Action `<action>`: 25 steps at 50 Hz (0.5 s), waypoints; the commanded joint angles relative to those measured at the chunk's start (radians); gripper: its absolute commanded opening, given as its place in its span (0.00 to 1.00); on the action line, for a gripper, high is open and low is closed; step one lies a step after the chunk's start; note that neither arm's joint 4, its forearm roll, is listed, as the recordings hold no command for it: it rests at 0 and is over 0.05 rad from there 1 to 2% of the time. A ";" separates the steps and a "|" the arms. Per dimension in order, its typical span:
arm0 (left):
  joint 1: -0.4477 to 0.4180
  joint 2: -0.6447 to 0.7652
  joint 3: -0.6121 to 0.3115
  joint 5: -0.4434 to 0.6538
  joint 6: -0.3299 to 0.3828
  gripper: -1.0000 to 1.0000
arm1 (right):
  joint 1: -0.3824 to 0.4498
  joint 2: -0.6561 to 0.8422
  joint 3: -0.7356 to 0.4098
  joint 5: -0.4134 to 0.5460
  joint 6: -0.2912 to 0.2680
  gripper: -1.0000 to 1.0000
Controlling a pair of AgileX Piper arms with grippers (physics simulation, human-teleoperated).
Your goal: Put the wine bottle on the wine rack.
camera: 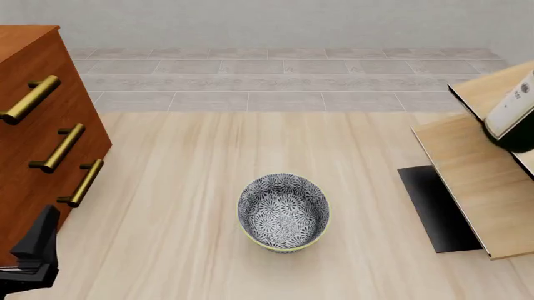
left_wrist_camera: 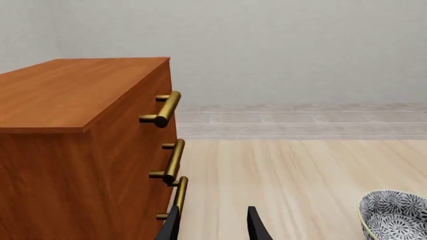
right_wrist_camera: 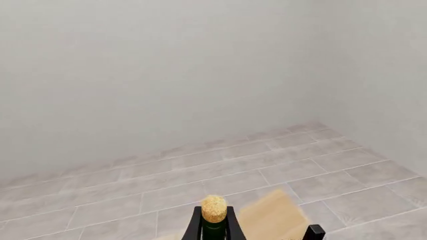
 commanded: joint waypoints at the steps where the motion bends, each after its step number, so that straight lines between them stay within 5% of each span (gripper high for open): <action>1: -0.001 0.006 0.000 -0.005 0.000 1.00 | -0.054 0.021 -0.005 -0.027 0.049 0.00; 25: -0.006 0.012 -0.001 -0.015 0.001 1.00 | -0.144 0.075 0.037 -0.098 0.183 0.00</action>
